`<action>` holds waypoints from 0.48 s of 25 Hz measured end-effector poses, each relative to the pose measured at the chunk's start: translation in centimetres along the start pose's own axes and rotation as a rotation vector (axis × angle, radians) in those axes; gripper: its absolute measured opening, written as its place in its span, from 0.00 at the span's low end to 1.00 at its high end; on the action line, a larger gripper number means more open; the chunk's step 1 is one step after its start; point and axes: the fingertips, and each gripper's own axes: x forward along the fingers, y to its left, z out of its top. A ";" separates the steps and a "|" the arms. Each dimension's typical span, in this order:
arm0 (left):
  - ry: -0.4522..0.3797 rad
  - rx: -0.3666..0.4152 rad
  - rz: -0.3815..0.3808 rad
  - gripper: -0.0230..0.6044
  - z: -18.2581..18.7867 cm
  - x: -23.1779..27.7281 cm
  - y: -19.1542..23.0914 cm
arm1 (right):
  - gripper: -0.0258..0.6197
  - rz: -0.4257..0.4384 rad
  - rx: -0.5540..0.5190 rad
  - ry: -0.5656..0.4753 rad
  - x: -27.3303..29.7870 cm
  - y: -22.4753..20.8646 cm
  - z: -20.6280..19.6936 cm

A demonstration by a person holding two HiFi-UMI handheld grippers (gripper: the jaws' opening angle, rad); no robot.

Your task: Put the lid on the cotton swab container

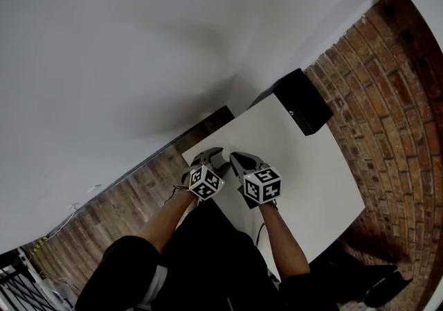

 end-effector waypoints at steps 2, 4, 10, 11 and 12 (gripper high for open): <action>-0.002 -0.005 0.001 0.41 0.0 0.0 0.0 | 0.08 0.008 -0.005 0.029 0.4 0.3 -0.4; -0.003 -0.006 0.001 0.41 0.1 0.1 0.0 | 0.08 0.012 -0.009 0.055 0.7 0.4 -0.9; -0.001 -0.009 -0.009 0.41 0.2 0.3 0.0 | 0.08 0.006 -0.003 0.123 1.4 0.0 -2.2; -0.001 -0.008 -0.011 0.41 0.2 0.3 0.0 | 0.08 0.007 0.002 0.130 1.5 -0.1 -2.4; -0.002 -0.007 -0.012 0.41 0.2 0.3 0.0 | 0.08 0.007 0.006 0.133 1.5 -0.2 -2.5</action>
